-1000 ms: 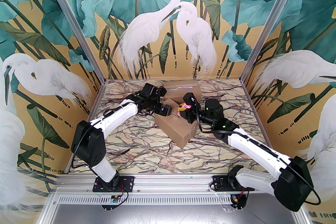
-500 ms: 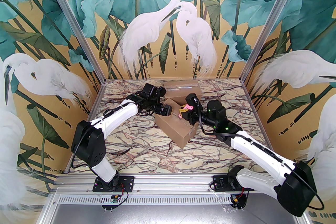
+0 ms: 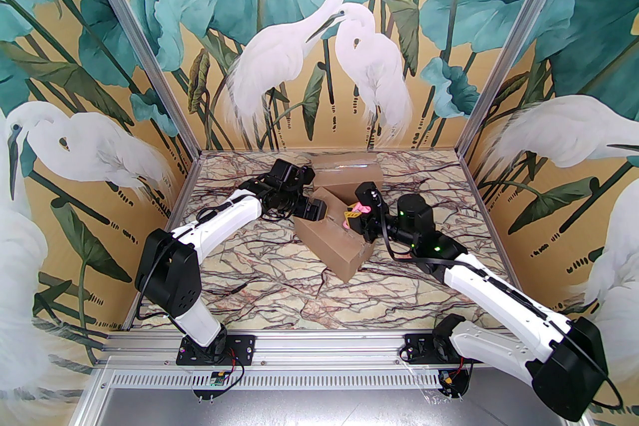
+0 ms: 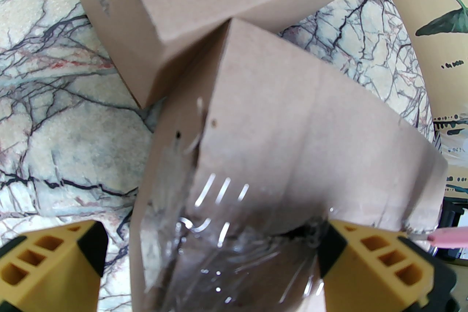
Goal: Unpack the express box
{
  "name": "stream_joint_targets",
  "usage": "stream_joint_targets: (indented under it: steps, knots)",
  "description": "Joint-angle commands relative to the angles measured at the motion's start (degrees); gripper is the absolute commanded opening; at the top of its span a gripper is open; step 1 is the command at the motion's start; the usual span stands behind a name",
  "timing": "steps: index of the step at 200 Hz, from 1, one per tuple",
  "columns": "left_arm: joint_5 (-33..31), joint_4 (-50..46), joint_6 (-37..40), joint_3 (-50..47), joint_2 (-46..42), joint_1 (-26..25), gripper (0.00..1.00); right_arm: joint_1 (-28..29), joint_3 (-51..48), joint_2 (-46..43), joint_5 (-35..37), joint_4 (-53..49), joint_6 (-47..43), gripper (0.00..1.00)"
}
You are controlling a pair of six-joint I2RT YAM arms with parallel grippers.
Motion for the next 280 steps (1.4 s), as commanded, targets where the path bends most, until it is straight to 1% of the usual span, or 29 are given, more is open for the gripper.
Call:
stream_joint_targets:
  steps: [1, 29, 61, 122, 181, 205, 250, 280]
  knots:
    - [-3.59, -2.11, 1.09, -2.40, 1.98, 1.40, 0.99, 0.24, -1.02, -1.24, 0.52, -6.76, 1.41, 0.00]
    - [-2.46, -1.24, 2.05, -3.64, 0.99, 1.31, 0.99, 0.23, -0.13, -0.47, 2.60, -1.19, 1.89, 0.00]
    - [-1.93, -1.00, 2.24, -4.64, 0.56, 1.18, 0.99, 0.31, 0.83, 2.32, 2.37, 5.10, 1.20, 0.00]
    - [-1.99, -0.49, 1.98, -5.09, 0.38, 0.73, 0.99, 0.24, 3.20, 9.05, 0.37, 8.81, 0.15, 0.00]
    - [-2.90, 0.12, 1.57, -4.58, 0.73, 0.78, 0.99, 0.50, 4.28, 12.63, -1.11, 7.69, -0.47, 0.00]
    - [-4.09, 0.13, 1.24, -4.24, 1.29, 0.78, 0.99, 0.65, 4.92, 12.73, -1.59, 4.85, -0.14, 0.00]
    - [-5.47, -0.97, 0.50, -3.56, 2.35, 1.70, 0.99, 0.85, 4.45, 7.47, 1.28, -1.99, -1.17, 0.00]
    - [-5.08, -0.98, -0.29, -3.97, 2.50, 3.15, 0.99, 0.85, 3.24, 4.74, 1.07, -6.06, -1.68, 0.00]
